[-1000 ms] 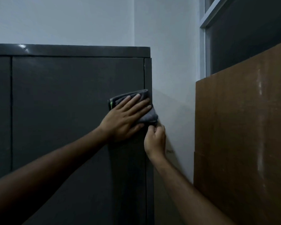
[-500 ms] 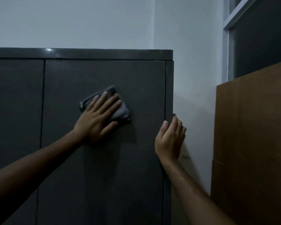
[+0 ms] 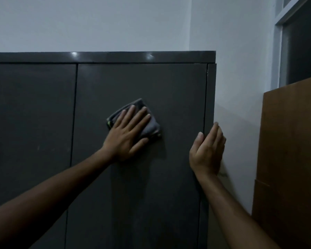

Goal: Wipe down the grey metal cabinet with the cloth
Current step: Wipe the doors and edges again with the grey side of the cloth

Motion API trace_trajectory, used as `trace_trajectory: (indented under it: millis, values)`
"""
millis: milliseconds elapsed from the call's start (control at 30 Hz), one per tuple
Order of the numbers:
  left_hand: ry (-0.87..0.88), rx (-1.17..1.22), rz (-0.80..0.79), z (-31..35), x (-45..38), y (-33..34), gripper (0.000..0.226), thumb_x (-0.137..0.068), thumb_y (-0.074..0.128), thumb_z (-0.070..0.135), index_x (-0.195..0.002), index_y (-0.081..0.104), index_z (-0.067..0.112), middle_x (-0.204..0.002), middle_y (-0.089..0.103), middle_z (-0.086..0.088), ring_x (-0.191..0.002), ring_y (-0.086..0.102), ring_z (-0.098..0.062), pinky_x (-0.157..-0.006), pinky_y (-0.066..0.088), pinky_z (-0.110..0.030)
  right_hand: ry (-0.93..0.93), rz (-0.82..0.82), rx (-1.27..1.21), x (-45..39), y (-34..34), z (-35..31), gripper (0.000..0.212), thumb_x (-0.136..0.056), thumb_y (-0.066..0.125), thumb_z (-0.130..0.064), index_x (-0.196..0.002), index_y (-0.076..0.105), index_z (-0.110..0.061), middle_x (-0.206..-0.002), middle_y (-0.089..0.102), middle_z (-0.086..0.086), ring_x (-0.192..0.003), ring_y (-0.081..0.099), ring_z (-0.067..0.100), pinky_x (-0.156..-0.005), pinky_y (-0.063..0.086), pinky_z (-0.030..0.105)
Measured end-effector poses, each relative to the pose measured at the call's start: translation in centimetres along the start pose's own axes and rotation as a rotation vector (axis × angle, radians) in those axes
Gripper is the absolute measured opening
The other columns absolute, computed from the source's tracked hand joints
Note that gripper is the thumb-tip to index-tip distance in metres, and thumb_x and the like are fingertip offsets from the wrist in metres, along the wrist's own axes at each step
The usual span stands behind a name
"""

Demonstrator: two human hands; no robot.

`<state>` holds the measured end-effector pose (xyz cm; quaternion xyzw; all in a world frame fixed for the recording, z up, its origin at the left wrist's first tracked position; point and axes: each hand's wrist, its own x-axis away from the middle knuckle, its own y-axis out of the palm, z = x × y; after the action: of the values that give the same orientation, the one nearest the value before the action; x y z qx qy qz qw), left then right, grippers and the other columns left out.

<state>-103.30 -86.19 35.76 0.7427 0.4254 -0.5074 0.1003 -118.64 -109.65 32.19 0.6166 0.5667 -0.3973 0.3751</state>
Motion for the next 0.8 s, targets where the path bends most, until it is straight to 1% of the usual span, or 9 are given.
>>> trace_trajectory:
  millis: [133,200,267,333,467,533,633,733,800]
  values:
    - [-0.321,0.041,0.022,-7.1,-3.1,-2.7,0.083,-0.103,0.025,0.067,-0.168,0.019,0.016,-0.177,0.009,-0.008,-0.162,0.002,-0.040,-0.131,0.003,-0.055,-0.208,-0.023,0.127,0.3,0.1,0.4,0.063,-0.107,0.031,-0.033,-0.158,0.023,0.003,-0.166,0.019,0.026,-0.154,0.021,0.040,-0.123,0.027,0.053]
    - [-0.575,0.098,0.097,-8.4,-7.4,-3.7,0.083,-0.102,0.025,0.065,-0.169,0.012,0.018,-0.177,0.003,-0.009,-0.162,-0.002,-0.041,-0.130,-0.002,-0.053,-0.308,-0.051,0.208,0.2,0.3,0.8,0.066,-0.106,0.032,-0.034,-0.159,0.019,0.003,-0.168,0.009,0.024,-0.157,0.007,0.039,-0.127,0.016,0.055]
    - [-0.701,0.120,0.127,-7.6,-10.2,-3.8,0.083,-0.103,0.026,0.064,-0.169,0.008,0.018,-0.177,-0.001,-0.009,-0.162,-0.004,-0.042,-0.131,-0.003,-0.053,-0.398,-0.070,0.270,0.1,0.4,1.2,0.068,-0.104,0.033,-0.035,-0.159,0.020,0.003,-0.169,0.008,0.024,-0.157,0.003,0.041,-0.127,0.014,0.057]
    - [-0.577,0.109,0.104,-5.8,-9.7,-3.1,0.082,-0.104,0.028,0.064,-0.169,0.010,0.018,-0.177,0.001,-0.009,-0.161,-0.004,-0.043,-0.131,-0.004,-0.054,-0.498,-0.073,0.307,0.1,0.7,1.6,0.068,-0.103,0.035,-0.036,-0.159,0.024,0.002,-0.168,0.011,0.025,-0.157,0.005,0.042,-0.126,0.014,0.060]
    - [-0.016,-0.021,-0.054,-4.0,1.3,-0.3,0.080,-0.106,0.029,0.065,-0.169,0.013,0.019,-0.178,0.003,-0.007,-0.162,-0.003,-0.041,-0.132,-0.001,-0.055,-0.651,-0.075,0.293,0.1,1.2,2.1,0.067,-0.100,0.040,-0.035,-0.158,0.029,-0.002,-0.169,0.013,0.021,-0.157,0.008,0.041,-0.126,0.014,0.061]
    - [0.041,-0.048,-0.107,-6.2,6.1,-0.1,0.080,-0.106,0.029,0.067,-0.169,0.013,0.021,-0.178,0.004,-0.006,-0.163,-0.001,-0.039,-0.132,0.002,-0.055,-0.648,-0.075,0.283,0.1,1.1,2.2,0.067,-0.100,0.039,-0.034,-0.158,0.029,-0.003,-0.169,0.013,0.021,-0.157,0.007,0.041,-0.126,0.014,0.060]
    - [-0.207,0.005,-0.116,-10.8,5.3,-1.9,0.084,-0.103,0.026,0.071,-0.169,0.013,0.020,-0.178,0.003,-0.005,-0.163,-0.004,-0.038,-0.130,0.006,-0.059,-0.626,-0.080,0.279,0.0,0.8,1.9,0.066,-0.099,0.039,-0.033,-0.158,0.030,-0.003,-0.169,0.014,0.020,-0.157,0.008,0.040,-0.125,0.017,0.060]
    - [-0.669,0.128,0.027,-13.5,-2.0,-4.2,0.087,-0.100,0.026,0.067,-0.169,0.011,0.017,-0.177,0.000,-0.009,-0.161,-0.006,-0.043,-0.131,-0.001,-0.056,-0.599,-0.100,0.265,0.2,0.2,1.3,0.066,-0.098,0.041,-0.032,-0.157,0.033,-0.003,-0.168,0.017,0.021,-0.157,0.010,0.039,-0.124,0.019,0.060]
    - [-0.817,0.158,0.083,-13.6,-6.4,-5.1,0.088,-0.100,0.026,0.065,-0.169,0.009,0.015,-0.177,-0.001,-0.013,-0.161,-0.005,-0.046,-0.130,-0.001,-0.058,-0.576,-0.113,0.266,0.3,-0.2,0.7,0.066,-0.098,0.040,-0.031,-0.156,0.034,-0.003,-0.167,0.019,0.021,-0.157,0.012,0.040,-0.123,0.022,0.061]
